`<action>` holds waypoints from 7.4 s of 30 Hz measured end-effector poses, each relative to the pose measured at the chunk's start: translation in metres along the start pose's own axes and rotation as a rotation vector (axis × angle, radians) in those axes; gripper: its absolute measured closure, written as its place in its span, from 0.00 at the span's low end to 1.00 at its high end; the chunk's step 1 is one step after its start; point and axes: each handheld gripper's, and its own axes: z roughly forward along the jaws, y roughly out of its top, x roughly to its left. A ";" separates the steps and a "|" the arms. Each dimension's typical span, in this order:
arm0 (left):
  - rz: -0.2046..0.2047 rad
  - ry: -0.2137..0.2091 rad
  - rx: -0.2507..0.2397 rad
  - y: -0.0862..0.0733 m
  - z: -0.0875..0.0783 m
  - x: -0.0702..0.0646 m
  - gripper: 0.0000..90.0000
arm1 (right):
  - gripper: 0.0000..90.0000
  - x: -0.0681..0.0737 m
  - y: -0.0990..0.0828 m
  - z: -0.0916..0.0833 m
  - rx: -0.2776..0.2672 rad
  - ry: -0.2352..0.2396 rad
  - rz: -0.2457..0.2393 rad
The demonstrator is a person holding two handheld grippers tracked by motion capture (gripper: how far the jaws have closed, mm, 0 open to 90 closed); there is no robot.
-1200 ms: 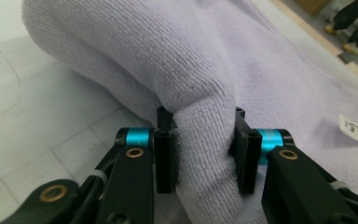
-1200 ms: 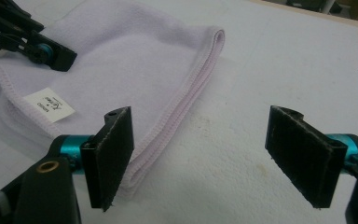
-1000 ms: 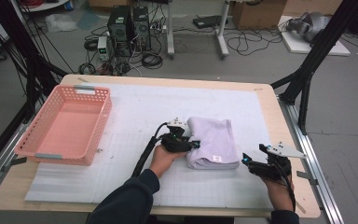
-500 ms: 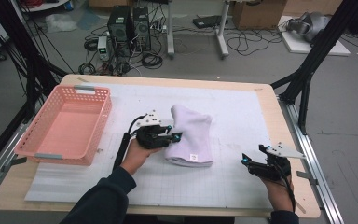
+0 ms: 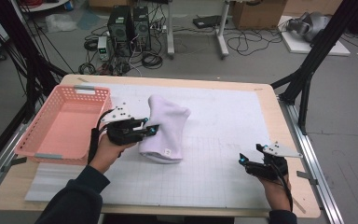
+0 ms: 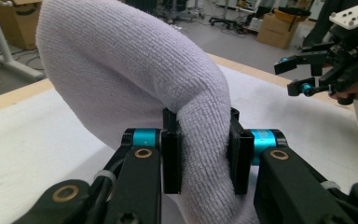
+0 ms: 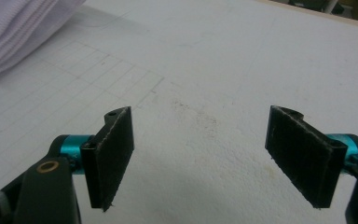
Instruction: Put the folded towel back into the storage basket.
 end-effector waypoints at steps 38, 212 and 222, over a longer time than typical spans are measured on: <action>0.079 0.109 -0.125 0.060 -0.145 0.058 0.81 | 0.25 0.002 0.003 0.000 -0.006 -0.009 -0.008; -0.067 0.161 -0.084 -0.059 -0.024 -0.020 0.24 | 0.25 0.020 0.008 0.002 -0.004 0.021 -0.054; -0.053 0.128 -0.051 -0.073 -0.011 -0.031 0.24 | 0.25 0.023 0.009 0.002 0.000 0.024 -0.056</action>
